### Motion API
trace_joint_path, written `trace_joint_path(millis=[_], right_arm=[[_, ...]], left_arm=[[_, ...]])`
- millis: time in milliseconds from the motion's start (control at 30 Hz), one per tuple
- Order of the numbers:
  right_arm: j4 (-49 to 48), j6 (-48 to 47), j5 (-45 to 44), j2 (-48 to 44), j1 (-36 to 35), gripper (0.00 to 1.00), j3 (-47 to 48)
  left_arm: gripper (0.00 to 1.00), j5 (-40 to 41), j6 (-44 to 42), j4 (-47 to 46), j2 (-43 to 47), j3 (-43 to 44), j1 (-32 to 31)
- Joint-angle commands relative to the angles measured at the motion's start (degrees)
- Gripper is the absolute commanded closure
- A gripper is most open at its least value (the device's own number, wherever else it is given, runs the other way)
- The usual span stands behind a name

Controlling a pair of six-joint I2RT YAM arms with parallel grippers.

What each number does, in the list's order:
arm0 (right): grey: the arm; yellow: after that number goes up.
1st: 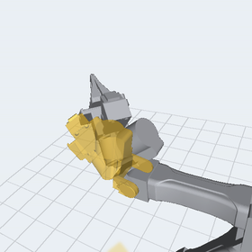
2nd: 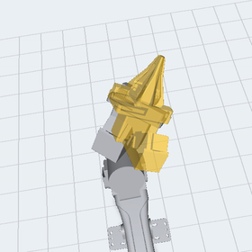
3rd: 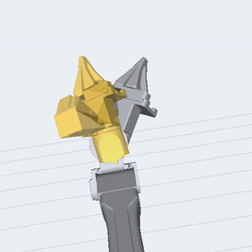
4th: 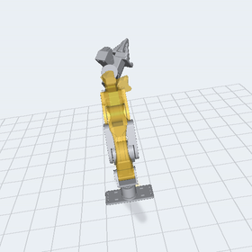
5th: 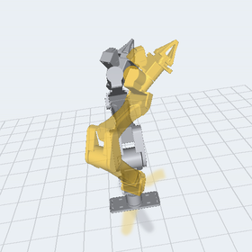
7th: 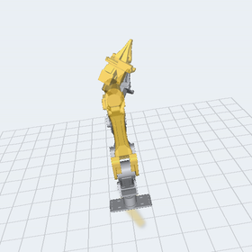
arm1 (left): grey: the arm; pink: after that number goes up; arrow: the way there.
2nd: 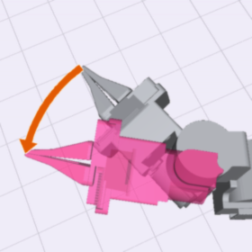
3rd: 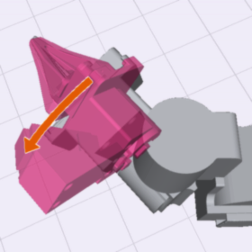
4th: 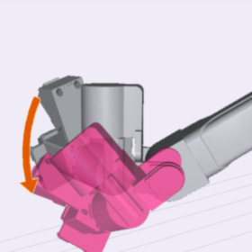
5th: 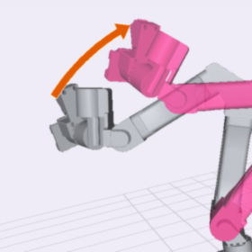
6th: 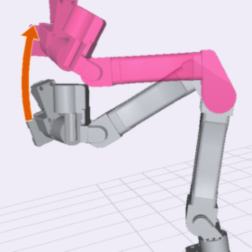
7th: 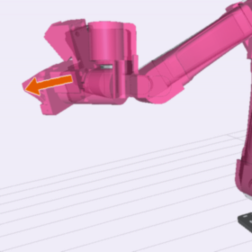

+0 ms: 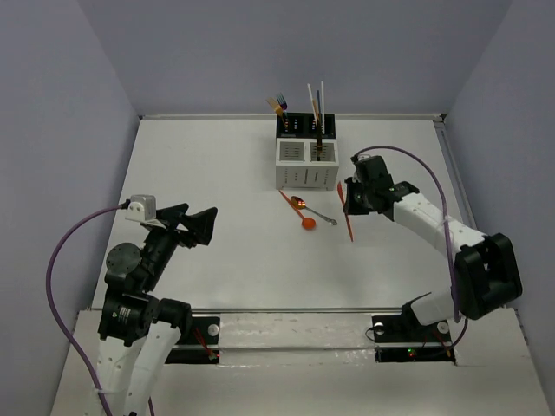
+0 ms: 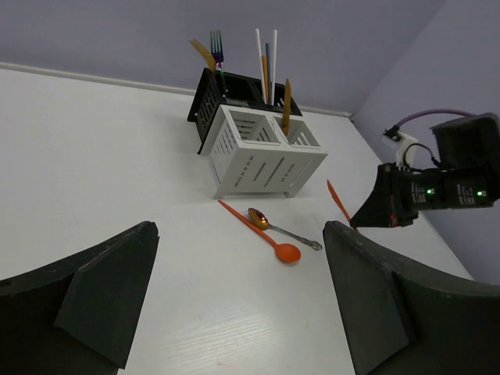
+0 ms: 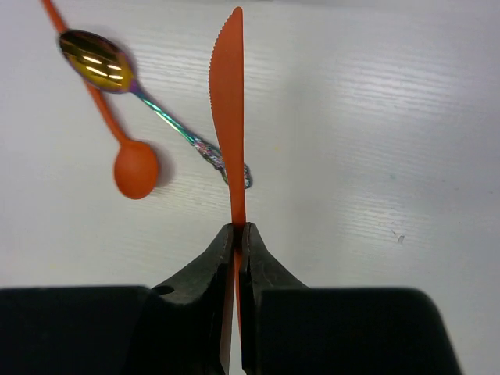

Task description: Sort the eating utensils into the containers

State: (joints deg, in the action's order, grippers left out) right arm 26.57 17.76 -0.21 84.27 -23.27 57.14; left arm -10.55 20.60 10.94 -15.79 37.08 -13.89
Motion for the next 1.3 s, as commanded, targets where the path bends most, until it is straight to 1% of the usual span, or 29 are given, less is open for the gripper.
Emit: trace_joint_path(millis=[0,33,100,133,200,233,267,300,367,400,433,467,500,633,767,1000,1133,1267], right_arm=[[-5.5,0.3,8.5,-8.0,-0.2,0.93,-0.5],[-7.1,0.6,10.7,-10.0,-0.2,0.93,-0.5],[-10.3,1.8,12.2,-11.5,-0.2,0.93,-0.4],[-15.0,2.4,12.3,-12.2,-0.2,0.93,-0.5],[-20.1,3.9,11.2,-13.3,-0.2,0.93,-0.3],[-24.8,4.4,9.2,-13.3,-0.2,0.93,0.6],[-27.6,4.7,7.7,-13.1,-0.2,0.93,0.9],[-34.1,5.1,6.1,-12.3,-0.2,0.93,1.1],[-39.7,5.1,3.1,-10.8,-0.2,0.93,2.3],[-45.7,4.7,0.1,-8.7,-0.2,0.93,2.6],[-48.9,4.3,-2.5,-7.4,-0.2,0.93,3.2],[-51.2,3.2,-5.7,-5.8,-0.2,0.93,3.8],[-54.5,2.6,-6.8,-2.6,-0.2,0.93,4.8],[-61.9,-0.1,-9.1,4.2,-0.2,0.93,8.4],[-65.5,-2.1,-10.7,9.9,-0.2,0.93,11.1],[-73.8,-5.5,-10.2,16.0,-0.2,0.93,10.4],[-75.9,-6.5,-10.1,18.6,-0.2,0.93,10.4],[-75.4,-7.3,-9.0,20.1,-0.2,0.92,10.7]], left_arm=[[0.01,-0.7,-0.7,-3.0,0.9,-0.3,-0.3],[0.01,-0.7,-0.6,-2.9,0.9,-0.3,-0.3],[0.01,-0.6,-0.6,-3.0,0.8,-0.3,-0.3],[0.01,-0.6,-0.7,-3.0,0.7,-0.3,-0.3],[0.01,-0.6,-0.7,-3.0,0.5,-0.3,-0.3],[0.01,-0.6,-0.6,-3.0,0.4,-0.3,-0.3],[0.01,-0.6,-0.6,-3.0,0.4,-0.4,-0.3],[0.01,-0.6,-0.6,-2.9,0.3,-0.4,-0.3],[0.01,-0.5,-0.7,-2.9,0.2,-0.4,-0.3],[0.01,-0.4,-0.7,-2.9,0.1,-0.3,-0.3],[0.01,-0.4,-0.6,-2.9,0.1,-0.3,-0.3],[0.01,-0.4,-0.6,-2.9,0.1,-0.3,-0.3],[0.01,-0.4,-0.7,-2.8,0.1,-0.3,-0.3],[0.01,-0.2,-0.7,-2.8,0.1,-0.3,-0.3],[0.01,-0.4,-0.8,-2.8,-0.3,-0.3,-0.3],[0.01,-0.4,-0.9,-2.9,-0.7,-0.3,-0.3],[0.01,-0.5,-0.9,-2.8,-1.0,-0.3,0.2],[0.01,-0.6,-0.9,-2.8,-1.0,-0.3,0.7]])
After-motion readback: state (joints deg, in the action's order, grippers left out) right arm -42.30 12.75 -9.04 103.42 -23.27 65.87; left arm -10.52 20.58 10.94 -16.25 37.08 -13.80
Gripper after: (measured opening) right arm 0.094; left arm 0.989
